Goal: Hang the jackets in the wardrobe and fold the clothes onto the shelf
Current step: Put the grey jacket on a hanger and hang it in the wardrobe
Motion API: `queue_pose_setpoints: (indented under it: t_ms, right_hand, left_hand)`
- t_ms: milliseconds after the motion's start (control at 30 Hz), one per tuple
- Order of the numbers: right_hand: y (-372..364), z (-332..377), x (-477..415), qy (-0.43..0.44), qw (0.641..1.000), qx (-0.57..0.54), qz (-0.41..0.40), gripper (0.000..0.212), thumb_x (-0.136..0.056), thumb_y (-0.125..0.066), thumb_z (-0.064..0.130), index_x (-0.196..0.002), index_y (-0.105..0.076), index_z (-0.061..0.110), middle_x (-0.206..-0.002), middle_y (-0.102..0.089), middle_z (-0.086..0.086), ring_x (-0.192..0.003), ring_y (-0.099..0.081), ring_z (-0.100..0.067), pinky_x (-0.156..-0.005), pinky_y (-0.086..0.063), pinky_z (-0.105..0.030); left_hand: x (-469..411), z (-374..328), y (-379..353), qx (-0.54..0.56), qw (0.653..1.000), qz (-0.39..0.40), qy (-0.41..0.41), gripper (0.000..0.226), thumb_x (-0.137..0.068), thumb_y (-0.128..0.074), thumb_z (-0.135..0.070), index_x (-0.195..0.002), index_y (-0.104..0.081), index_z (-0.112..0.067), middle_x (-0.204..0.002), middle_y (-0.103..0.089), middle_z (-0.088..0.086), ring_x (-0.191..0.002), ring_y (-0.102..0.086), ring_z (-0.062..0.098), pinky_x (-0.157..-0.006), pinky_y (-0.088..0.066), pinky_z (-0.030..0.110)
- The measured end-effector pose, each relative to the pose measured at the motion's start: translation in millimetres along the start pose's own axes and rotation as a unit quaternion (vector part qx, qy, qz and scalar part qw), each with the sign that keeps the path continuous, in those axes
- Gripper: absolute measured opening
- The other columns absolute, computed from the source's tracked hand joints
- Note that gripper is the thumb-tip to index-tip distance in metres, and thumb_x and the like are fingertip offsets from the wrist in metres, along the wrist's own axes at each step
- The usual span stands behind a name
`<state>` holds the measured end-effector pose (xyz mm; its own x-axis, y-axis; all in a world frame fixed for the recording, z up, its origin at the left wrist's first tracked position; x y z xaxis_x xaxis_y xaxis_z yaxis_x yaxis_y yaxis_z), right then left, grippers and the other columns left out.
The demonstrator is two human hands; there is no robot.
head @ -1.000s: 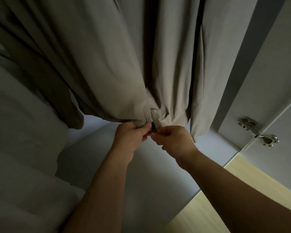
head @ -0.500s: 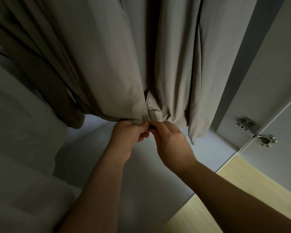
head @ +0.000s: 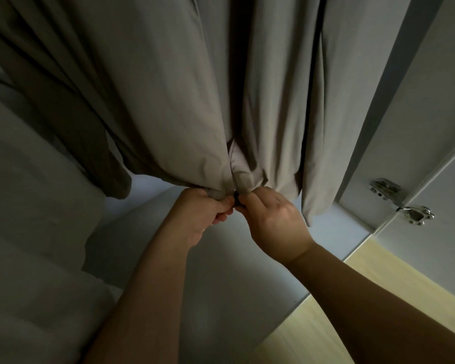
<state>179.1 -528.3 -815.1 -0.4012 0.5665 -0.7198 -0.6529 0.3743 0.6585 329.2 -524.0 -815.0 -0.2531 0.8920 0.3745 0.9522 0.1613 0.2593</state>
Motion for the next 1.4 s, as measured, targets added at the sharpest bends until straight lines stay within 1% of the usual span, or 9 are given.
queue_pose_setpoints:
  t_ms: [167,333,600,733,800,867,1033,1200,1400]
  right_hand:
    - [-5.8,-2.9,0.6,-0.007,0.996,-0.052,0.065,0.016,-0.091,-0.070,0.021,-0.091,-0.071,0.004,-0.080,-0.066,-0.009,-0.068,-0.062,-0.025,-0.061,-0.056,-0.035]
    - [-6.0,-16.2,-2.2,-0.177,0.958,-0.207,0.094,0.023,-0.085,-0.079,0.033,-0.095,-0.072,0.013,-0.082,-0.068,0.005,-0.072,-0.061,-0.005,-0.070,-0.053,-0.020]
    - [-6.5,-9.0,-4.4,-0.254,0.953,-0.158,0.051,0.012,-0.080,-0.073,0.020,-0.084,-0.068,0.009,-0.071,-0.067,0.000,-0.065,-0.062,-0.016,-0.057,-0.050,-0.029]
    - [-1.6,4.3,-9.8,-0.156,0.986,-0.043,0.038,0.017,-0.081,-0.064,0.023,-0.079,-0.067,0.007,-0.070,-0.062,-0.007,-0.061,-0.058,-0.026,-0.053,-0.035,-0.021]
    - [-3.1,8.2,-8.3,-0.102,0.994,-0.014,0.041,0.004,-0.080,-0.070,0.007,-0.083,-0.067,0.006,-0.074,-0.061,-0.009,-0.063,-0.059,-0.028,-0.056,-0.036,-0.023]
    - [-7.2,2.8,-6.1,-0.103,0.993,-0.012,0.061,0.016,-0.076,-0.075,-0.006,-0.086,-0.067,0.005,-0.079,-0.062,-0.010,-0.067,-0.059,-0.029,-0.059,-0.038,-0.023]
    - [-4.1,2.1,-17.0,-0.096,0.990,-0.004,0.108,0.012,-0.080,-0.075,-0.003,-0.088,-0.069,0.003,-0.082,-0.062,-0.014,-0.071,-0.062,-0.033,-0.054,-0.046,-0.030]
    - [36.5,-10.3,-68.9,-0.107,0.993,0.002,-0.048,0.002,-0.088,-0.065,0.001,-0.089,-0.064,0.000,-0.084,-0.061,-0.018,-0.075,-0.060,-0.039,-0.056,-0.049,-0.039]
    - [33.2,10.7,-71.2,-0.121,0.992,-0.025,-0.033,0.013,-0.095,-0.062,0.008,-0.091,-0.068,-0.003,-0.085,-0.063,-0.019,-0.074,-0.061,-0.039,-0.059,-0.053,-0.045]
  left_hand:
    - [-3.0,8.8,-2.7,-0.019,1.000,-0.006,0.000,0.011,-0.092,-0.068,-0.010,-0.098,-0.074,-0.003,-0.099,-0.074,0.019,-0.098,-0.071,0.029,-0.098,-0.053,0.050]
    - [-4.6,5.3,-4.5,-0.051,0.998,-0.017,-0.041,0.021,-0.096,-0.064,-0.015,-0.103,-0.071,0.003,-0.098,-0.074,0.018,-0.093,-0.073,0.027,-0.091,-0.058,0.043]
    - [-2.2,-1.7,-5.1,-0.085,0.991,-0.003,-0.100,0.013,-0.094,-0.067,-0.013,-0.099,-0.073,-0.002,-0.091,-0.076,0.012,-0.084,-0.074,0.021,-0.083,-0.061,0.040]
    - [-0.3,-7.5,-5.1,-0.202,0.970,-0.018,-0.136,0.023,-0.093,-0.069,-0.024,-0.076,-0.072,-0.010,-0.072,-0.073,0.002,-0.077,-0.071,0.015,-0.081,-0.056,0.036]
    - [-0.2,-7.3,-1.4,-0.214,0.967,-0.026,-0.137,0.023,-0.094,-0.067,-0.024,-0.082,-0.073,-0.006,-0.078,-0.075,0.004,-0.079,-0.071,0.014,-0.083,-0.056,0.036]
    - [0.1,-6.0,1.8,-0.228,0.964,-0.035,-0.133,0.023,-0.094,-0.067,-0.025,-0.088,-0.073,-0.004,-0.083,-0.075,0.005,-0.081,-0.071,0.014,-0.081,-0.056,0.034]
    - [-2.8,-2.4,0.1,-0.236,0.962,-0.051,-0.129,0.018,-0.094,-0.066,-0.026,-0.090,-0.070,-0.009,-0.089,-0.074,0.005,-0.078,-0.069,0.008,-0.062,-0.046,0.014]
    - [-10.7,12.1,5.5,-0.271,0.956,-0.059,-0.097,0.024,-0.094,-0.066,-0.027,-0.092,-0.068,-0.002,-0.094,-0.073,0.012,-0.090,-0.070,0.024,-0.087,-0.055,0.039]
    - [-6.2,8.9,17.1,-0.211,0.955,-0.189,-0.088,0.054,-0.078,-0.078,-0.049,-0.114,-0.064,-0.011,-0.108,-0.070,0.005,-0.100,-0.066,0.022,-0.084,-0.055,0.037]
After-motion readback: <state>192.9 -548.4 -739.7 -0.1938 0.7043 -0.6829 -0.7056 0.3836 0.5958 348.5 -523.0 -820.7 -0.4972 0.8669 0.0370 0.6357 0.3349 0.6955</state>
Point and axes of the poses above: each hand's wrist, its own x-axis away from the middle knuckle, its own y-axis out of the back of the hand, z = x × y, the point moved 5 cm from there along -x, towards the middle knuckle
